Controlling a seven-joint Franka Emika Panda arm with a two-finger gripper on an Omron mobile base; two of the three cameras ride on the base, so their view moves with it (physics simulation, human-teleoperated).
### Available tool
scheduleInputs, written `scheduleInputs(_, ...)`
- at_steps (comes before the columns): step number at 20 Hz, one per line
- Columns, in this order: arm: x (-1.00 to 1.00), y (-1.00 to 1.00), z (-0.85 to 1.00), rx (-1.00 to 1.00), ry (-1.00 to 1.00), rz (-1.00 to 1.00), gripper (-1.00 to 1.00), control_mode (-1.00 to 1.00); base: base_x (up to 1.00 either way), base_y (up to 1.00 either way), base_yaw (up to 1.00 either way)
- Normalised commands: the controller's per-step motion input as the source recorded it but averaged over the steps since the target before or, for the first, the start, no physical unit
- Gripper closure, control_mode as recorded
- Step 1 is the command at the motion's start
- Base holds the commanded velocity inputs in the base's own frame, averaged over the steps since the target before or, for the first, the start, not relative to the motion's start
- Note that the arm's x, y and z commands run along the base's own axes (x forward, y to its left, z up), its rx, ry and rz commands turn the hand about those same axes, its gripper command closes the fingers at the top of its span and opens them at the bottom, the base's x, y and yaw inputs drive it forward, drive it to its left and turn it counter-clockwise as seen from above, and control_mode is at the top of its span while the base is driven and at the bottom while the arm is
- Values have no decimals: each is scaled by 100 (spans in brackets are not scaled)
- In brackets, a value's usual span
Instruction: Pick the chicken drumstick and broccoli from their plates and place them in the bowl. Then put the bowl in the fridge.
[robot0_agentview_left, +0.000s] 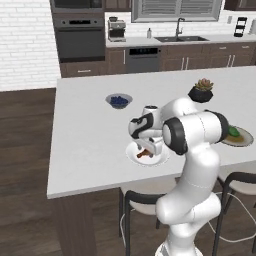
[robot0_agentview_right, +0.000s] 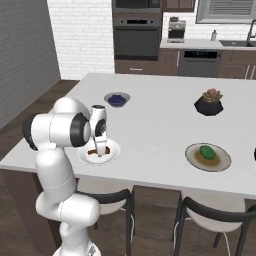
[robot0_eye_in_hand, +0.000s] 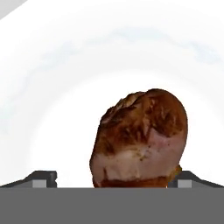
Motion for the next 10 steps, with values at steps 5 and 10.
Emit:
scheduleInputs(5, -2, 0, -40, 0, 0, 0, -100, -100, 0, 0, 0)
scheduleInputs(10, 0, -1, -18, 0, 0, 0, 100, -100, 0, 0, 0)
